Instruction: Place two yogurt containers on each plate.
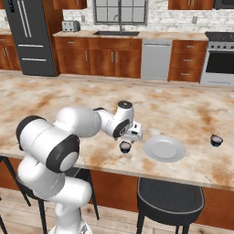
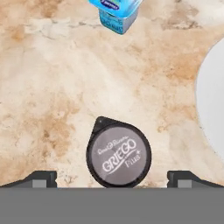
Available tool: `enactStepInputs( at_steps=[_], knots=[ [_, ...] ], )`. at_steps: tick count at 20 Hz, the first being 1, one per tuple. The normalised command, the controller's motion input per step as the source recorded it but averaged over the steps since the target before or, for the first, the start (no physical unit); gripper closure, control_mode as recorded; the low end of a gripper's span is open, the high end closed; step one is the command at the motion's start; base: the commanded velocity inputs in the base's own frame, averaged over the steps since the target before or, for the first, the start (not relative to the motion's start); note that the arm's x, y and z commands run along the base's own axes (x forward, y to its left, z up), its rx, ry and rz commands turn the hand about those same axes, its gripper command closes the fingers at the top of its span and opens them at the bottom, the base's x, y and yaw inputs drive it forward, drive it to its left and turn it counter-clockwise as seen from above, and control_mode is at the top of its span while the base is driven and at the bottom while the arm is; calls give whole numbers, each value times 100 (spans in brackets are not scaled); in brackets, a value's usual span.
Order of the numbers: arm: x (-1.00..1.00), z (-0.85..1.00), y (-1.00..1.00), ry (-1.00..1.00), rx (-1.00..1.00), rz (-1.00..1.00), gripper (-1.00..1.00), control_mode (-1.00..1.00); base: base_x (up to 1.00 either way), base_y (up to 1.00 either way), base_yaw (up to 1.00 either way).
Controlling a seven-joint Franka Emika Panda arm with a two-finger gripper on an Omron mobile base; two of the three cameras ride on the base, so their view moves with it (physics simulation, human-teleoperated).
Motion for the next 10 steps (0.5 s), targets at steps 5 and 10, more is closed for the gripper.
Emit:
enactStepInputs(
  at_steps=[5,10],
  knots=[
    [0,-29,0,8,0,0,-100,-100,0,0,0],
    [1,-42,0,0,0,0,-100,-100,0,0,0]
  ],
)
